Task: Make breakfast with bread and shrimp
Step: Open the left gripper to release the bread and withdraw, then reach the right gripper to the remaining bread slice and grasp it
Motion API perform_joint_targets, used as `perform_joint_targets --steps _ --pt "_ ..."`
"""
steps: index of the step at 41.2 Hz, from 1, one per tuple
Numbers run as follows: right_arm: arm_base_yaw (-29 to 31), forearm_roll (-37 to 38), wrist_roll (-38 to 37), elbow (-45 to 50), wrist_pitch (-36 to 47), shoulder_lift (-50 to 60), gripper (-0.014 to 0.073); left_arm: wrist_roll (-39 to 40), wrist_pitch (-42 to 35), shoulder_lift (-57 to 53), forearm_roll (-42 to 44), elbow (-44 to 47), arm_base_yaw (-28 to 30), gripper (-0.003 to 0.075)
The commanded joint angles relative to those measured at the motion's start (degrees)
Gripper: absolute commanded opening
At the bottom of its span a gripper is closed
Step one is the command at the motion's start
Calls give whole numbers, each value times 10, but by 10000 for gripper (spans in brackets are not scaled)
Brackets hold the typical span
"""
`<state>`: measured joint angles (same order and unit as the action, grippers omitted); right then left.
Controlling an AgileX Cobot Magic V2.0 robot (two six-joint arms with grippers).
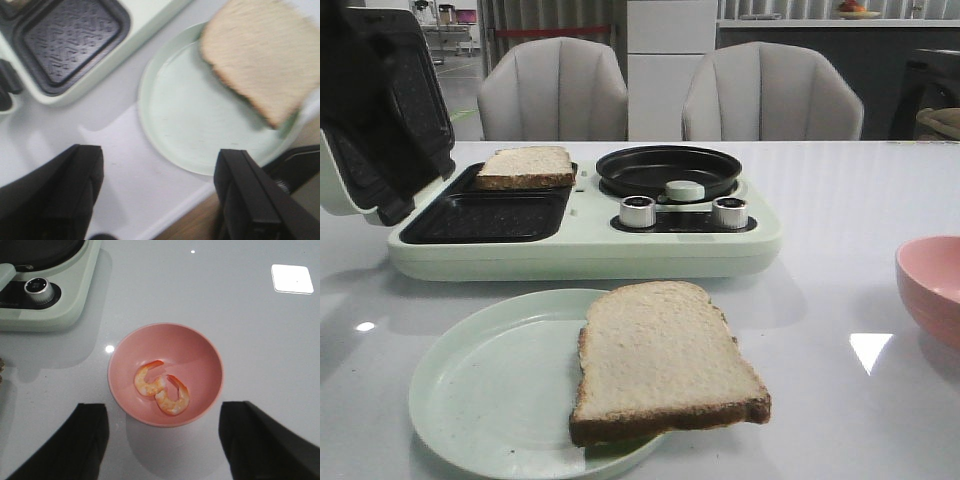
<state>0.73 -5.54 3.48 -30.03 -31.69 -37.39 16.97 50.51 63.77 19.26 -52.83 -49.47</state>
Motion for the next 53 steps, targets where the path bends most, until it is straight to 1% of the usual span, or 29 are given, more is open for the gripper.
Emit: perform_joint_targets --steps 1,6,11,14,16,20,23,27,32,35,40,53 --pt "3 -1 1 -21 44 -2 571 -16 -32 -82 -54 10 -5 518" --pt "3 -1 1 -21 43 -2 571 -16 -44 -178 -101 49 -5 518" --pt "3 -11 0 -21 42 -2 571 -16 -57 -272 -108 88 -5 518" --pt "3 -60 0 -21 31 -2 571 -16 -57 -322 -106 111 -5 518" --pt "2 -106 6 -22 16 -2 571 -16 -58 -345 -106 122 -5 518" --pt "-14 -201 62 -22 -31 -24 571 -16 -59 -383 -106 144 -5 518" --pt "-36 -270 114 -22 -53 -49 571 -16 -62 -398 -106 151 -5 518" --pt "-74 -357 173 -22 -62 -105 571 -16 -67 -400 -106 158 -5 517" --pt "-131 -425 221 -24 -50 -184 571 -16 -68 -400 -106 158 -5 517" --pt "-166 -452 244 -24 -25 -232 571 -16 -68 -400 -106 158 -5 517" --pt "-196 -478 248 -34 3 -311 571 -16 -68 -400 -106 158 -5 517" --pt "-204 -483 250 -140 -40 -486 571 -16 -68 -400 -107 158 -5 517"
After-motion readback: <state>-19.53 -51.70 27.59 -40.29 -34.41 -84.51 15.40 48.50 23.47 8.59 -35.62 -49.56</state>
